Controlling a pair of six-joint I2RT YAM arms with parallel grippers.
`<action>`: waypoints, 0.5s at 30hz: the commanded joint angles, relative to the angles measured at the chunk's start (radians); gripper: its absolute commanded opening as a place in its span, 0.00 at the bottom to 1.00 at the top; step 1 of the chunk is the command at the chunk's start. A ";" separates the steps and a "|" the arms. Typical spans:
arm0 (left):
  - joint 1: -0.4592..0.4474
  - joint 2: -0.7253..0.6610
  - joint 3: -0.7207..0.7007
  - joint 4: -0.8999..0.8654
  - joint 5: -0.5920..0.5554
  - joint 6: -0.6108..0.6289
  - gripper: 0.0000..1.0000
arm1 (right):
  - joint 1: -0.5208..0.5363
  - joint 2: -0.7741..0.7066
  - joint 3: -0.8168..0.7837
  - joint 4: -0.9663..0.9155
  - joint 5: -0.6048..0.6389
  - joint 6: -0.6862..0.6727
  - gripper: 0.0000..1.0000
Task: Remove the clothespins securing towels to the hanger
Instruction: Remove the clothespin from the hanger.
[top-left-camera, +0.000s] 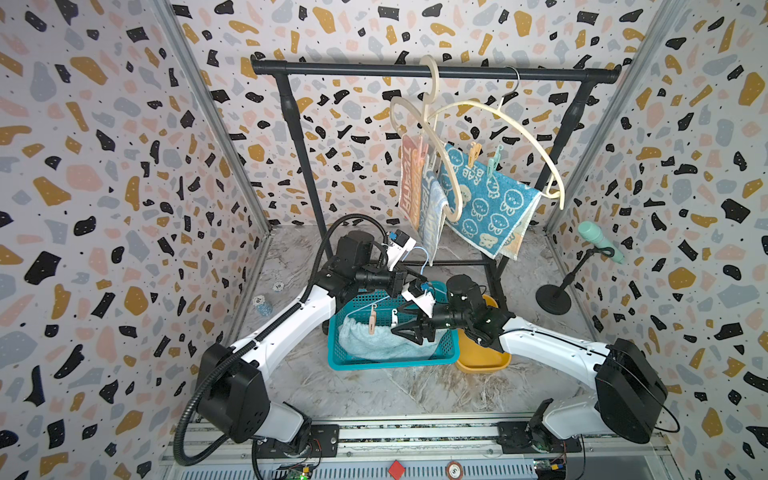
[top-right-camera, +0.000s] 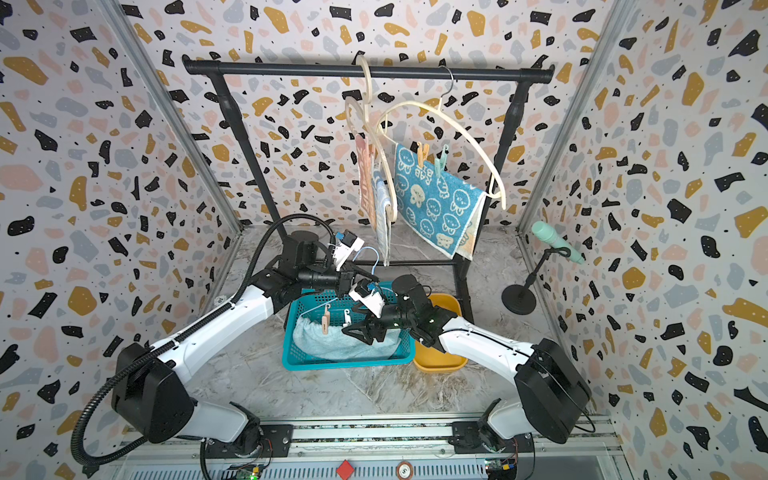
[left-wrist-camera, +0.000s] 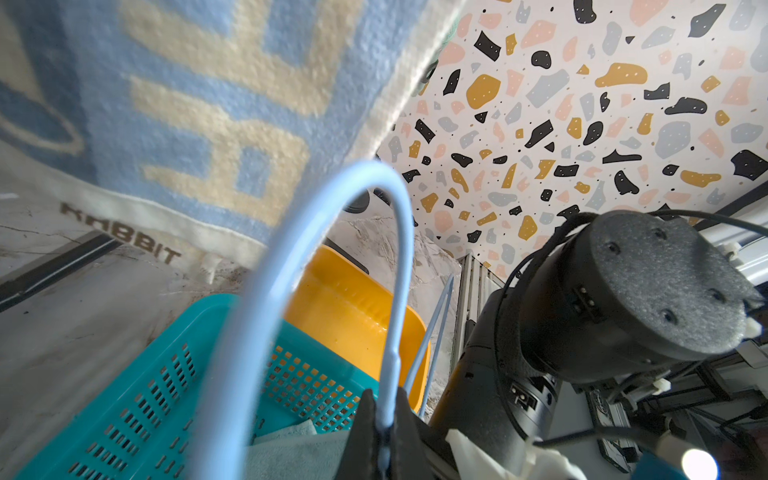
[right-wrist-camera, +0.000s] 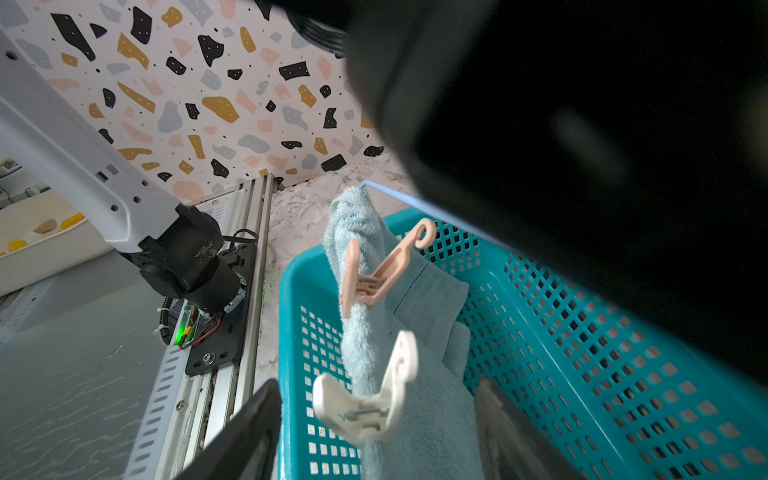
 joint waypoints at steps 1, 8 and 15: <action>-0.007 -0.026 0.025 0.016 0.005 -0.013 0.00 | 0.007 -0.004 0.041 0.015 0.003 -0.007 0.72; -0.011 -0.022 0.027 0.016 0.003 -0.014 0.00 | 0.017 -0.001 0.047 -0.005 0.006 -0.016 0.68; -0.012 -0.017 0.036 0.002 -0.012 -0.016 0.00 | 0.037 0.005 0.070 -0.049 0.034 -0.039 0.65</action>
